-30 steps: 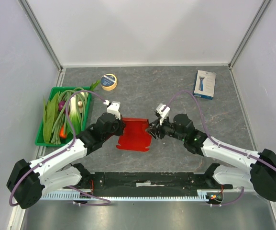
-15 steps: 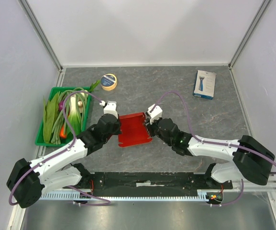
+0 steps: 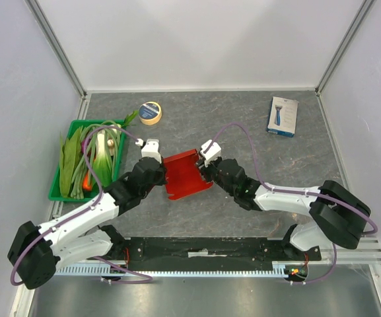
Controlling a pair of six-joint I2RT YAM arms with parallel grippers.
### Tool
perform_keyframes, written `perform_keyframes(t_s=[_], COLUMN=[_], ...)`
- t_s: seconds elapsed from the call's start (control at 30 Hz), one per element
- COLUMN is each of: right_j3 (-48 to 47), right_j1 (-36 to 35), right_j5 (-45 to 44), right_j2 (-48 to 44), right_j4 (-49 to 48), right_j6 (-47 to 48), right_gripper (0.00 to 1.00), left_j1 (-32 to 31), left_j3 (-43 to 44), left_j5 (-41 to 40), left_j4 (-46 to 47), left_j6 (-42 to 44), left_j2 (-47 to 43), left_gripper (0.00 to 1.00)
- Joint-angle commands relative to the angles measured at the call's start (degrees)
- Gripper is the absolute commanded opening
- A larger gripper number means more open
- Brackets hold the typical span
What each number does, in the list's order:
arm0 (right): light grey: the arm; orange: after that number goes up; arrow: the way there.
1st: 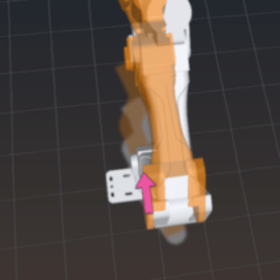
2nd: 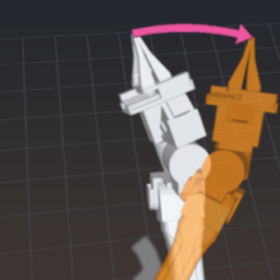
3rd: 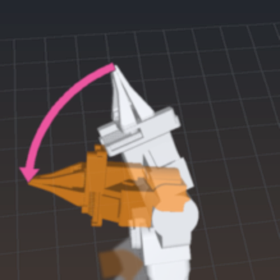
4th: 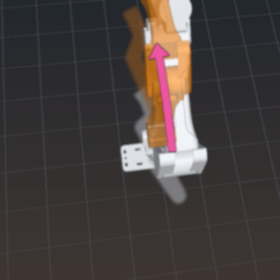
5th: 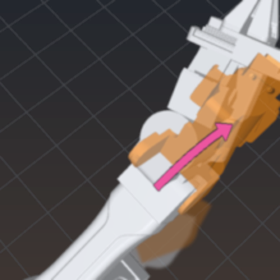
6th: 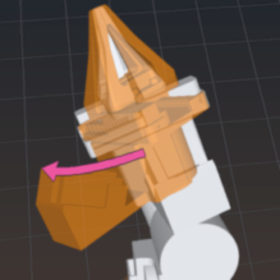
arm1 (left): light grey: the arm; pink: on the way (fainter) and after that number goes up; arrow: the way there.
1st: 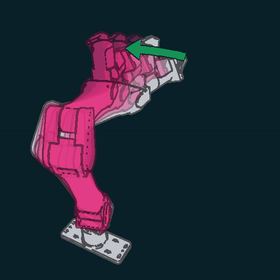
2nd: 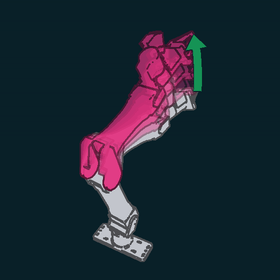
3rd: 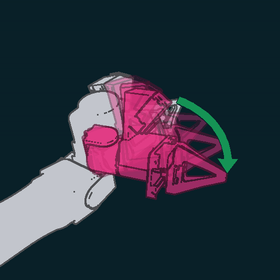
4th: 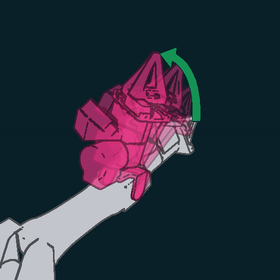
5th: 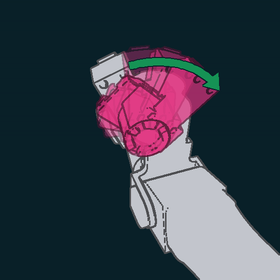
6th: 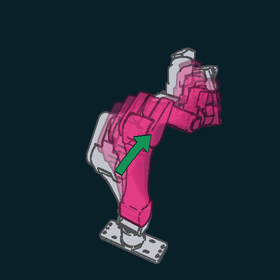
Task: Fold the paper box
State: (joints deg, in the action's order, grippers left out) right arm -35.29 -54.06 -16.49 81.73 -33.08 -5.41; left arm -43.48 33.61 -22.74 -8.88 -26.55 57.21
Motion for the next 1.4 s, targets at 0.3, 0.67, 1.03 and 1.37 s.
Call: perform_keyframes(t_s=[0.3, 0.67, 1.03, 1.37], right_j3=[-5.93, -7.25, -2.25, 2.24], right_j1=[5.20, 5.72, 5.72, 7.83], right_j5=[8.59, 6.21, 6.40, 11.12], right_j2=[4.05, 6.77, 0.62, -1.84], right_j4=[-2.07, -3.31, 0.73, -0.05], right_j6=[4.18, 3.39, 1.98, 3.91], right_gripper=[0.45, 0.55, 0.55, 0.64], left_j1=[-0.73, -0.72, -0.81, -0.72], left_j3=[-1.53, 0.23, -2.48, -6.53], left_j5=[7.89, 5.53, -6.87, -5.91], left_j4=[5.11, 2.83, 7.73, 20.65], left_j6=[3.96, 2.38, -1.58, 0.61], left_j2=[-3.07, -1.40, 5.54, 9.85], left_gripper=[0.02, 0.02, 0.02, 0.02])
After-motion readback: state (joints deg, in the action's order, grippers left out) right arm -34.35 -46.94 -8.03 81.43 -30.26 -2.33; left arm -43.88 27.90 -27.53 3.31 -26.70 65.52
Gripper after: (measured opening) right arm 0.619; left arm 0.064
